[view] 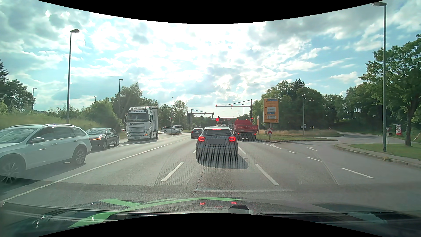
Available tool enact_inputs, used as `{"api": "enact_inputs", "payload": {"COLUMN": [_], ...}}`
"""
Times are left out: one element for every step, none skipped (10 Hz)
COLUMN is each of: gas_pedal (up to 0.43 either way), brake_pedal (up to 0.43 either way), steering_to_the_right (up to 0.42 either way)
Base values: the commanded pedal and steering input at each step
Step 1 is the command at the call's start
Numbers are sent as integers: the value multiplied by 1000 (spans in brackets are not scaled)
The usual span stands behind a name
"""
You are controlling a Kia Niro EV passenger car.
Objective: Follow the waypoints while adhering to traffic rules and regulations
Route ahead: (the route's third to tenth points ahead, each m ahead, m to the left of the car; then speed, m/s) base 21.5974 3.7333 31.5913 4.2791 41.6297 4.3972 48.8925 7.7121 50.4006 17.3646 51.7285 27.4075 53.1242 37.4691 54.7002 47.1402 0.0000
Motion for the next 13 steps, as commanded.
{"api": "enact_inputs", "payload": {"gas_pedal": [0,0,0,0,0,0,0,0,0,0,0,0,0], "brake_pedal": [543,549,549,549,549,549,549,549,549,549,549,549,549], "steering_to_the_right": [-8,-8,-8,-8,-8,-8,-8,-8,-8,-8,-8,-8,-8]}}
